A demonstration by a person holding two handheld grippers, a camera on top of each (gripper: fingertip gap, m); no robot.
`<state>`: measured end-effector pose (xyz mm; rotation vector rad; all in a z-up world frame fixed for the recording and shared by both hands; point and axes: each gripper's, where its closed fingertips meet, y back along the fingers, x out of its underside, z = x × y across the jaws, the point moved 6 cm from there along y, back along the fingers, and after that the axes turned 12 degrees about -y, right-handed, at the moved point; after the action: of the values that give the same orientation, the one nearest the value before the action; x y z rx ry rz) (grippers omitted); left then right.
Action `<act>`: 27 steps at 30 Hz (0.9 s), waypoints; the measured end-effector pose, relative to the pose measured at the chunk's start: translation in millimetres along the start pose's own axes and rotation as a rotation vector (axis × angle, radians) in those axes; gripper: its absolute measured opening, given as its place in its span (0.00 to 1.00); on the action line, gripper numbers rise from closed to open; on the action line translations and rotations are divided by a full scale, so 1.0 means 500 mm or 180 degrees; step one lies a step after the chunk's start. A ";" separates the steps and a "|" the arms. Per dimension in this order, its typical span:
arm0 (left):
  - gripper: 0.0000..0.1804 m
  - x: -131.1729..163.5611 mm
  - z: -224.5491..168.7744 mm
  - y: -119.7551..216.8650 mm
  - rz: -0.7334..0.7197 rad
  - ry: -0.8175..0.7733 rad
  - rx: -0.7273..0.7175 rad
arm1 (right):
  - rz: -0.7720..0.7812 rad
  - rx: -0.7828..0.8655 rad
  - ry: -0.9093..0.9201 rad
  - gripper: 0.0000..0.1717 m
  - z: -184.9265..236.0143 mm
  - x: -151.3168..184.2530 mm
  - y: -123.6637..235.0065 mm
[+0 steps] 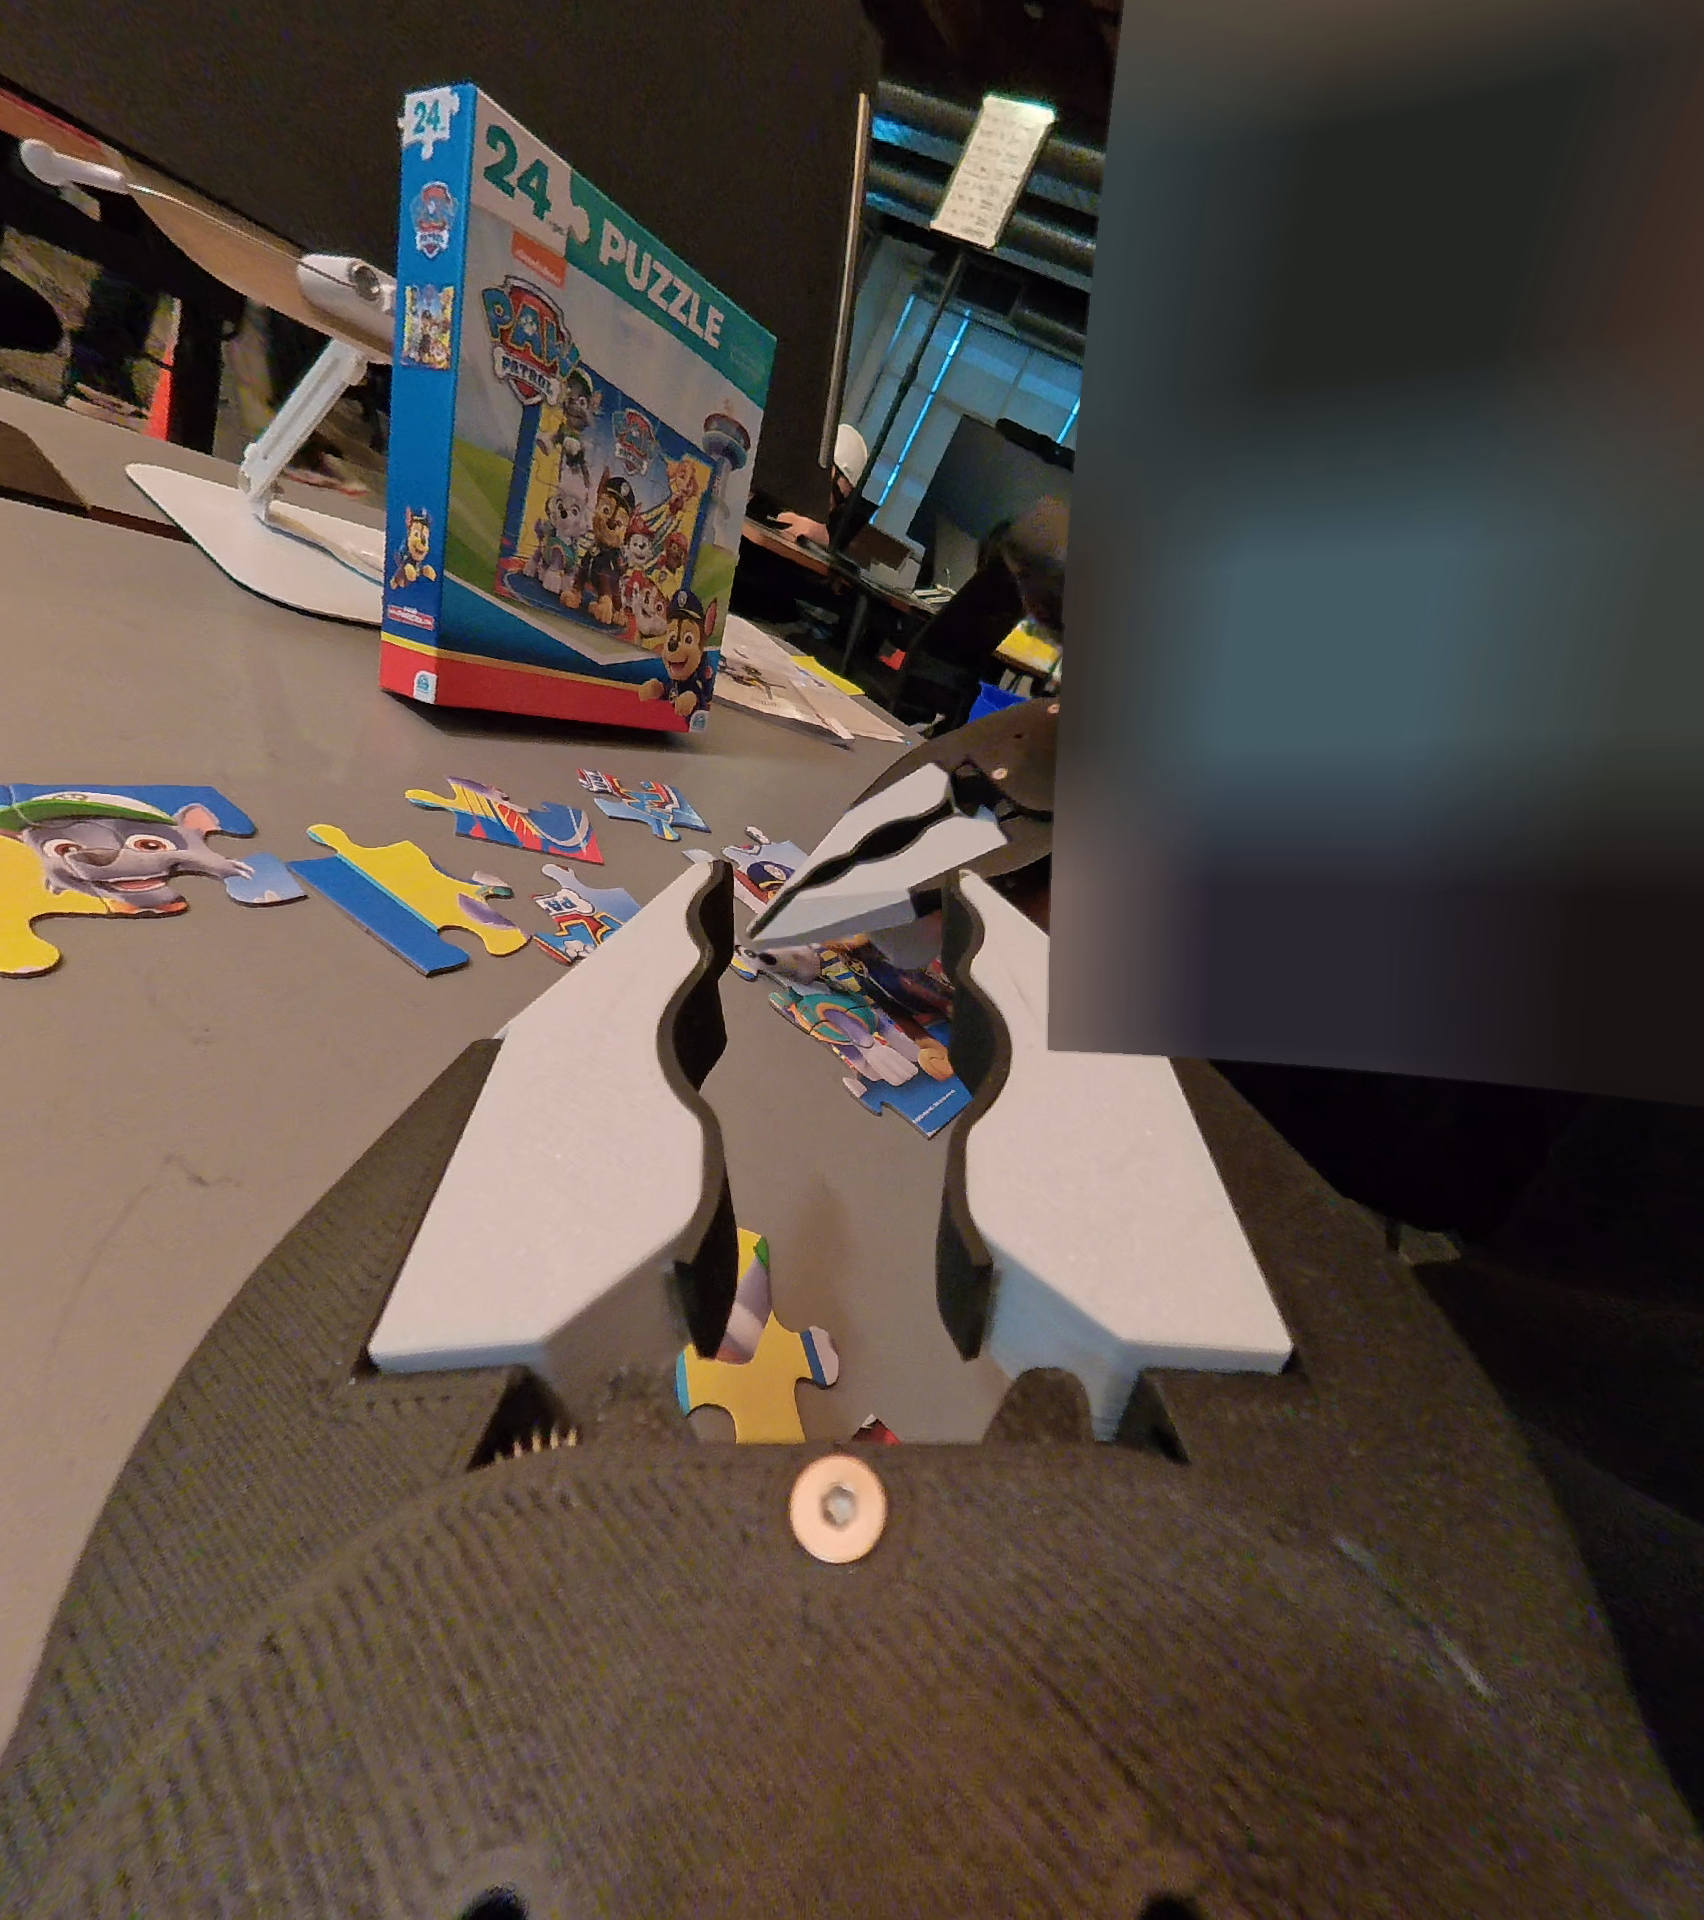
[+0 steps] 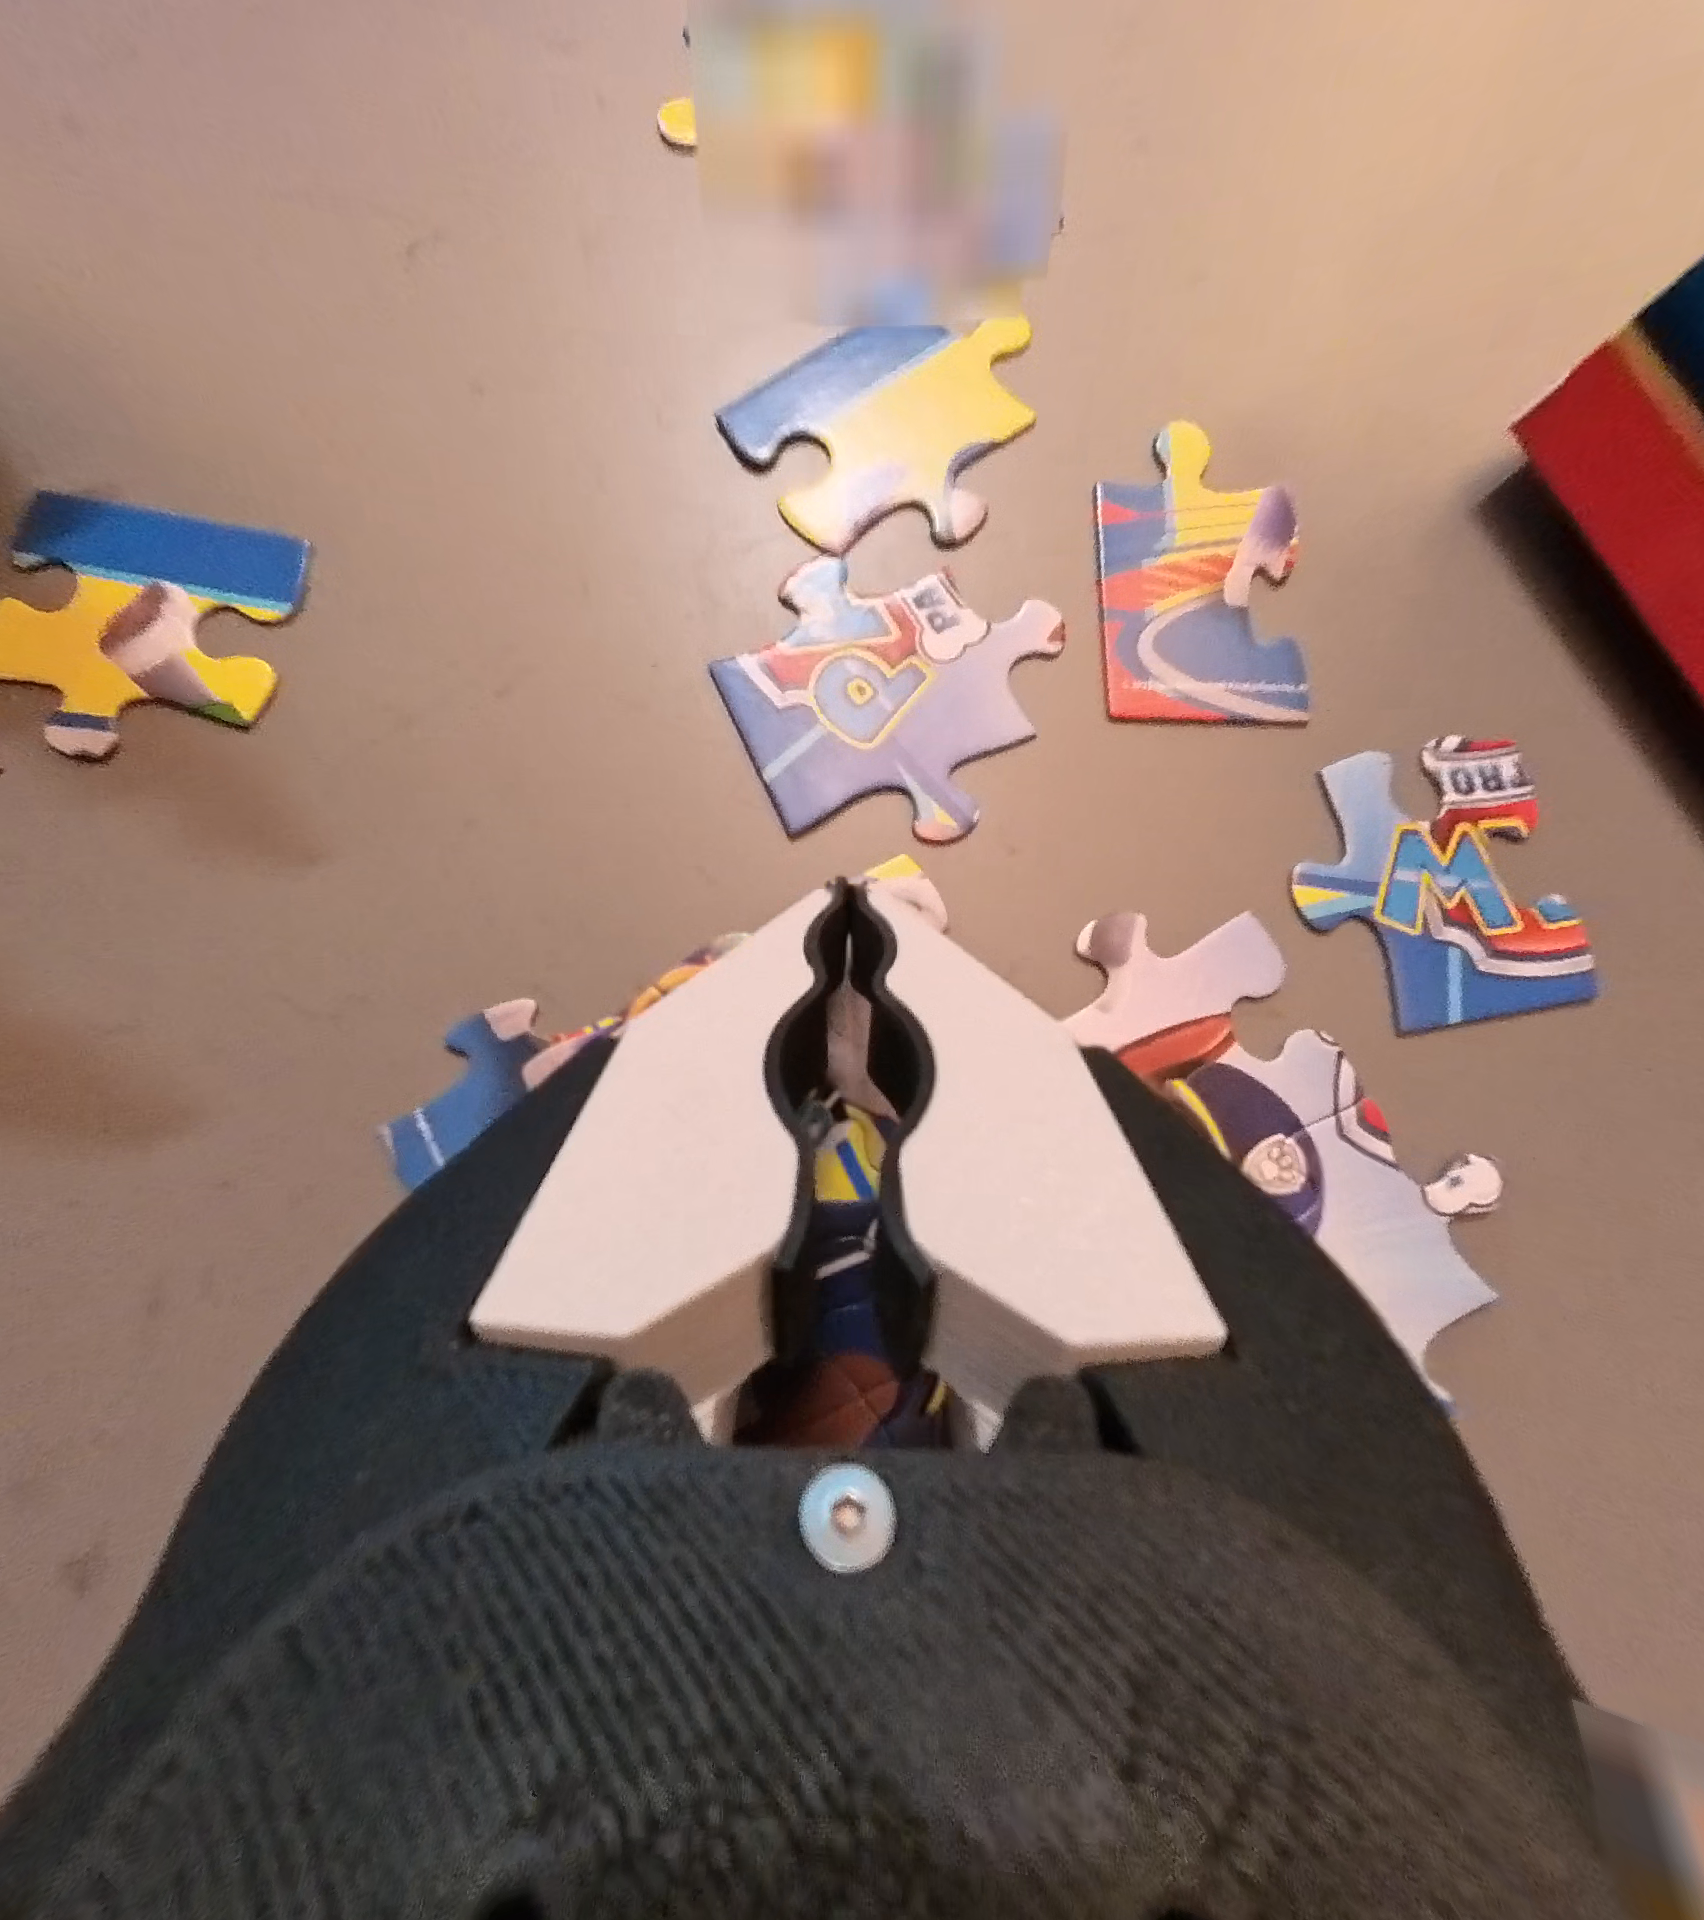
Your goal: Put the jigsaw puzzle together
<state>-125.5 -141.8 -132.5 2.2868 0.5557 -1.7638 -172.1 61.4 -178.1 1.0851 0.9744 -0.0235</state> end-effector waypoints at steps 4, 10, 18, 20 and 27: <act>0.21 0.000 0.000 0.000 0.0003 -0.0004 0.0000 | 0.0118 0.0019 0.0022 0.00 0.002 0.013 -0.010; 0.21 0.000 -0.001 0.000 0.0003 -0.0018 -0.0006 | -0.0052 -0.0227 -0.0039 0.00 0.034 0.008 0.014; 0.21 0.000 -0.004 0.000 0.0005 -0.0056 -0.0004 | -0.0416 -0.0354 -0.0265 0.00 0.040 0.005 0.064; 0.21 0.000 -0.007 -0.001 0.0012 -0.0089 -0.0007 | -0.0672 -0.0387 -0.0379 0.00 0.033 0.002 0.105; 0.22 0.002 -0.013 -0.003 0.0079 -0.0247 -0.0089 | -0.1118 0.0329 -0.0424 0.00 -0.026 0.081 0.212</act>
<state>-120.4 -137.7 -131.5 2.1867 0.5322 -1.8126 -107.8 142.4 -129.7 0.9811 1.0410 -0.4316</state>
